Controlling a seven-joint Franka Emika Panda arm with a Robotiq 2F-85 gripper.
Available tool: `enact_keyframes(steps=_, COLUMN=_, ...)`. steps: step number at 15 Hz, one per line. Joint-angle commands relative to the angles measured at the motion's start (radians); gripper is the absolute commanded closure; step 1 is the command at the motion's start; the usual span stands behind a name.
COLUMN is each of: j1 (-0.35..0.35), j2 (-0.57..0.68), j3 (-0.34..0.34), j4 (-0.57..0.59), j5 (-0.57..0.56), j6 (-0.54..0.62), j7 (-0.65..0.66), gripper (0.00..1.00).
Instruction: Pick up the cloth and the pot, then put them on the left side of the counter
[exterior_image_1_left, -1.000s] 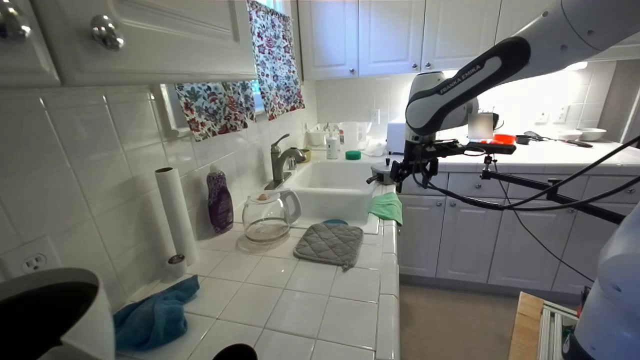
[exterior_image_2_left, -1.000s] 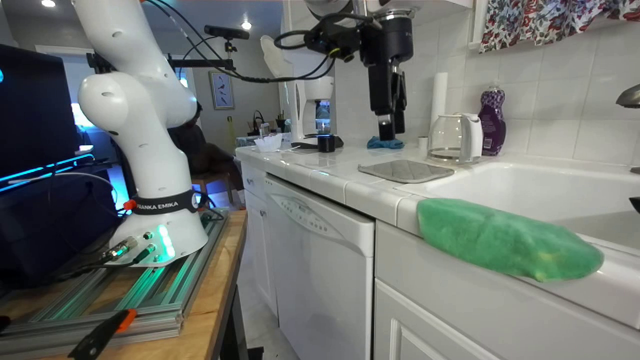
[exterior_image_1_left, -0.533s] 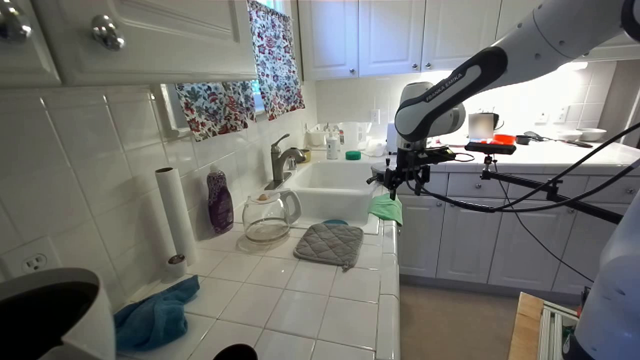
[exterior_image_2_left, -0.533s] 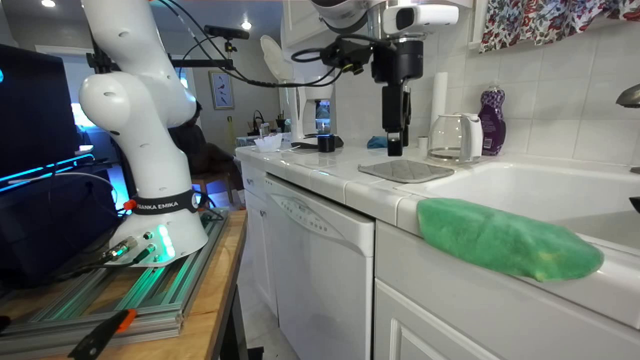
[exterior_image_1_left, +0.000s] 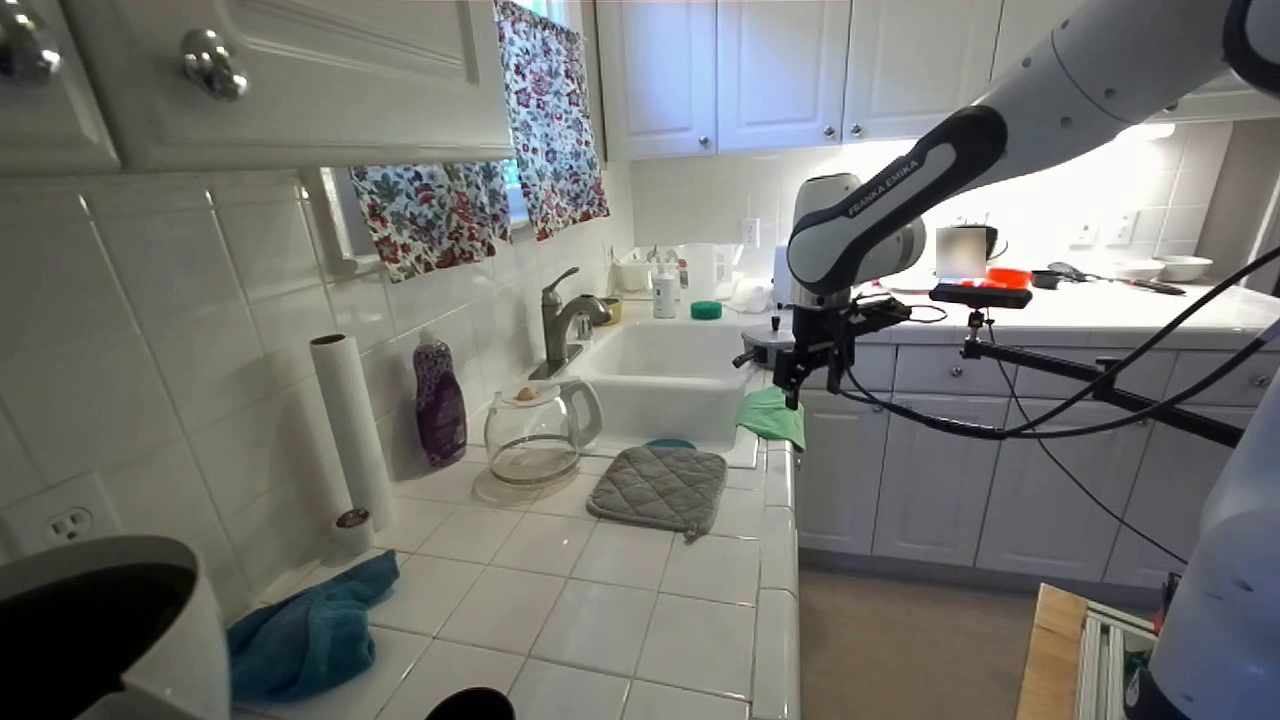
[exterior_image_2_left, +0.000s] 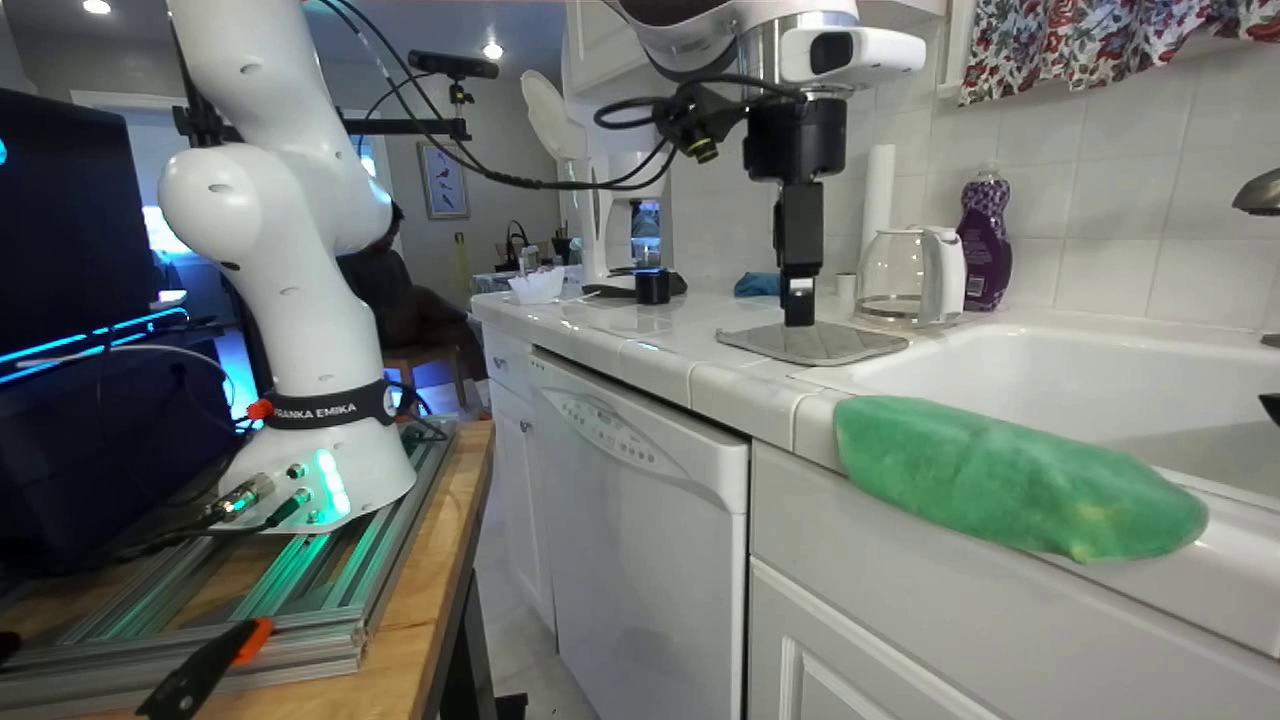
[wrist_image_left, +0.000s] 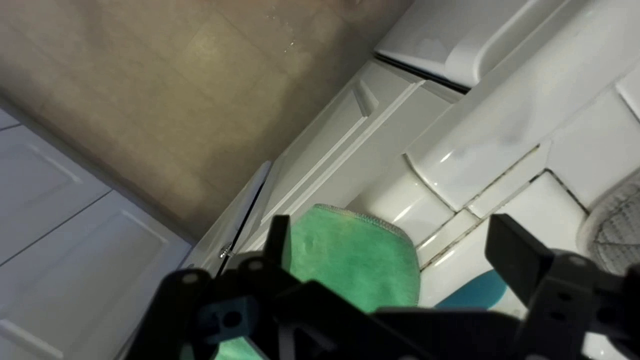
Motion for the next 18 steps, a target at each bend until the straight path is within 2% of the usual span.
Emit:
enact_keyframes(steps=1, j1=0.007, j2=0.051, j3=-0.014, j4=0.025, j5=-0.037, j6=0.035, j7=-0.078, gripper=0.00)
enact_keyframes(steps=4, j1=0.010, j2=0.112, j3=-0.017, j4=0.059, j5=0.001, j6=0.040, j7=-0.111, gripper=0.00)
enact_keyframes(steps=10, j1=0.005, j2=0.241, j3=-0.010, j4=0.163, j5=-0.001, j6=0.030, j7=-0.158, gripper=0.00)
enact_keyframes(steps=18, j1=0.019, j2=0.319, j3=0.006, j4=0.243, j5=-0.011, j6=0.036, j7=-0.151, gripper=0.00)
